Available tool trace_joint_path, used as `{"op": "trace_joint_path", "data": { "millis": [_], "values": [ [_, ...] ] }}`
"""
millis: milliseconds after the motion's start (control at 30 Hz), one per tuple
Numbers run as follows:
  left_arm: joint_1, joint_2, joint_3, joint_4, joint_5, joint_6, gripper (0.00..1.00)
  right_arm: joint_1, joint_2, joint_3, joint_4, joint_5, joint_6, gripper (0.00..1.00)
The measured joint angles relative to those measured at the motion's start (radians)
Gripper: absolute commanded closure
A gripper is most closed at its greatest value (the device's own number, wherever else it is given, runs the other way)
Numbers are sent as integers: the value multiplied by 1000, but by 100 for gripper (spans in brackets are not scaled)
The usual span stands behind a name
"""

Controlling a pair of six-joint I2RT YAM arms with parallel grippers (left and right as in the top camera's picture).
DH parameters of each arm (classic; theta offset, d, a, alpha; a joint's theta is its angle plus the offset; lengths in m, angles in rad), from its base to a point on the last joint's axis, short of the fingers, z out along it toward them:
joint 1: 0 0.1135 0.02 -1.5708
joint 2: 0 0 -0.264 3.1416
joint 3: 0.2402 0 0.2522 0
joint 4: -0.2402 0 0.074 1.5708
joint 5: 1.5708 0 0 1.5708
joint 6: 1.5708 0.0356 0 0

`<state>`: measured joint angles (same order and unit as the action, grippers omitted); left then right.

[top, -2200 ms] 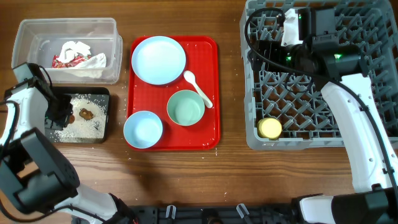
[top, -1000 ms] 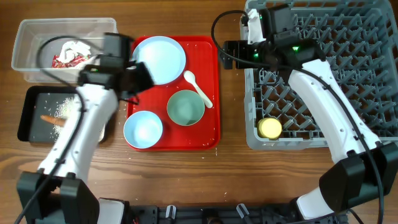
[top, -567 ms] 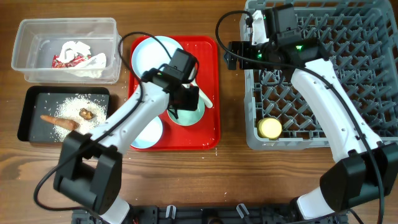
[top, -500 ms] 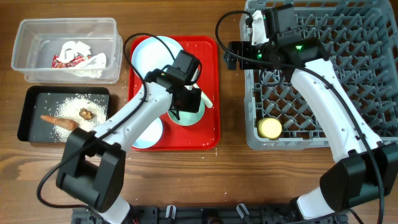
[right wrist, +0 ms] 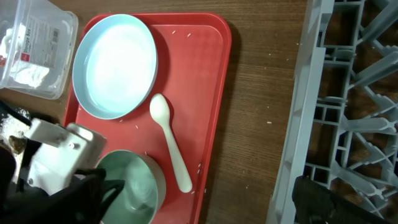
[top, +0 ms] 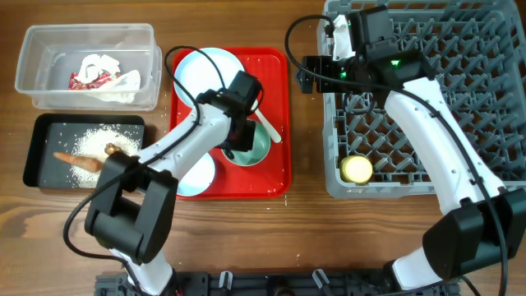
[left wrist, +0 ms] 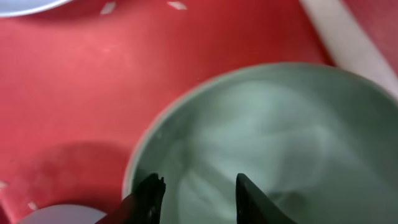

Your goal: Sort waste into correct bins and load items into the dishwasher rack

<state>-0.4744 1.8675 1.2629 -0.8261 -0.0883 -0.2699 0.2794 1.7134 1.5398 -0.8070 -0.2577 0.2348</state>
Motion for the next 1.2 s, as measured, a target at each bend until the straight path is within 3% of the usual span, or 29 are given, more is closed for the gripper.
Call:
{"op": "trace_joint_path", "data": {
  "millis": [433,700,933,1200],
  "values": [
    [169,0,0,-39,-44,-70,63,5,0,0,3,0,0,0],
    [153,-8,132,-101,67,-50,59,29,0,0,27,0,0,0],
    [136,-25,140,-118,140,-39,60,36,0,0,84,0,11,1],
    [192,-97,140,-118,173,-24,55,168,113,0,190,0,23,6]
  ]
}}
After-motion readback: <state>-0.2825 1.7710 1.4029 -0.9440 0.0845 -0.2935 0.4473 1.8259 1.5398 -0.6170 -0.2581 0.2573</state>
